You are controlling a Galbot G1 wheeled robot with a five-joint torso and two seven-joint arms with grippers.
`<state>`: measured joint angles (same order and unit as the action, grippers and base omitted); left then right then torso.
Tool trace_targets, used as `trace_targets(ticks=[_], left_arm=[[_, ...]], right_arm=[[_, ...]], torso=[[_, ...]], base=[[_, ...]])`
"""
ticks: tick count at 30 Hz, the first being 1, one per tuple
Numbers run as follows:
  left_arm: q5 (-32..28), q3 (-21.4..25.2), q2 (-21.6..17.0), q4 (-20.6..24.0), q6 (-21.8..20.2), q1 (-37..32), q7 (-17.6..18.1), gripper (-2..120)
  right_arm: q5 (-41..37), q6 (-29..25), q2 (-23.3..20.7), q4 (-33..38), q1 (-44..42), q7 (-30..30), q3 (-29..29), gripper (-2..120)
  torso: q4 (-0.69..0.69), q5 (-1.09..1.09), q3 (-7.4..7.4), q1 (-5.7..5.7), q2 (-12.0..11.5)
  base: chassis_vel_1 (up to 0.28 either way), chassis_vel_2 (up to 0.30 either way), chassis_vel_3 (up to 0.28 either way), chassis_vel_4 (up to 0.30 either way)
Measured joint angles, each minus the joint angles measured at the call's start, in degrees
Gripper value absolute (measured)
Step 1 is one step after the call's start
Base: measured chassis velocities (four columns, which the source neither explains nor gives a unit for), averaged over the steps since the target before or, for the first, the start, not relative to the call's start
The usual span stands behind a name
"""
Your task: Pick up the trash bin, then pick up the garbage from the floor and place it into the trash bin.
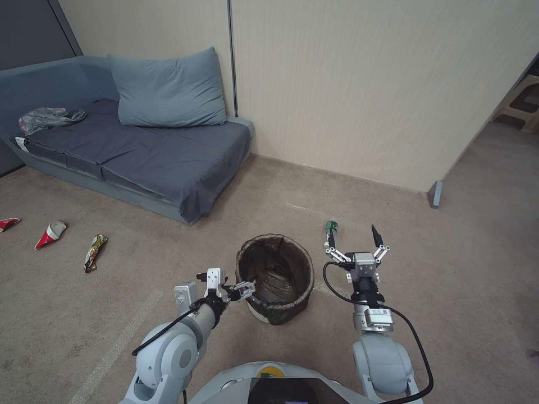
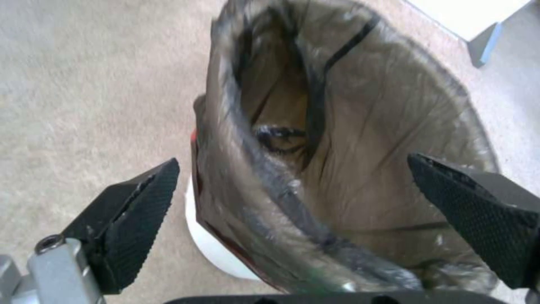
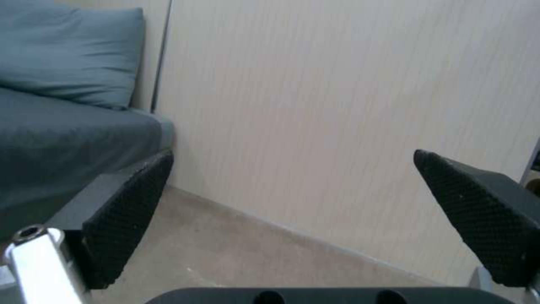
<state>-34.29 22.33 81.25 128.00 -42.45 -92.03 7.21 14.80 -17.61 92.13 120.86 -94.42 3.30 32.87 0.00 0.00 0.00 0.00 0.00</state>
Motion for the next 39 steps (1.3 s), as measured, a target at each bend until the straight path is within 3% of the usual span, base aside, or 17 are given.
trace_targets(ticks=[8,11,17,18,28,31,39], left_arm=[[-0.2,0.0,0.3,-1.7,0.1,0.6,-0.8,94],[-0.3,0.0,0.5,-2.6,0.1,1.1,-1.2,75],[-0.2,0.0,0.8,-3.9,0.2,1.6,-2.1,58],[-0.1,0.0,1.0,-4.6,0.2,1.8,-2.4,49],[-0.1,0.2,1.6,-7.3,0.6,1.7,-3.2,13],[-0.1,0.2,1.6,-7.5,0.7,1.8,-3.2,7],[0.3,0.0,1.8,-8.2,0.8,2.0,-3.5,7]], right_arm=[[0.1,-0.4,0.0,-0.1,-0.2,-0.1,0.0,100],[0.3,-0.6,0.0,-0.3,-0.2,-0.2,-0.1,100],[0.4,-0.9,0.0,-0.7,-0.2,-0.3,-0.4,100],[0.5,-1.0,0.0,-0.8,-0.2,-0.3,-0.5,100],[0.7,-1.5,0.0,-0.8,-0.6,-0.5,-0.5,100],[0.8,-1.7,0.0,-0.8,-0.7,-0.5,-0.5,100],[0.8,-1.9,0.0,-0.6,-1.1,-0.7,-0.4,100]], torso=[[0.0,0.0,0.0,0.0,0.0],[0.0,0.0,0.0,0.0,0.0],[0.0,0.0,0.0,0.0,0.0],[0.0,0.0,0.0,0.0,0.0],[0.01,0.01,0.0,0.0,0.0],[0.01,0.0,0.0,0.0,0.0],[0.0,0.0,0.0,0.0,0.0]], base=[[0.0,0.0,0.0,0.0],[0.0,0.0,0.0,0.0],[0.0,0.0,0.0,0.0],[0.0,0.0,0.0,0.0],[0.0,0.0,0.0,0.0],[0.0,0.0,0.0,0.0],[0.0,0.0,0.0,0.0]])
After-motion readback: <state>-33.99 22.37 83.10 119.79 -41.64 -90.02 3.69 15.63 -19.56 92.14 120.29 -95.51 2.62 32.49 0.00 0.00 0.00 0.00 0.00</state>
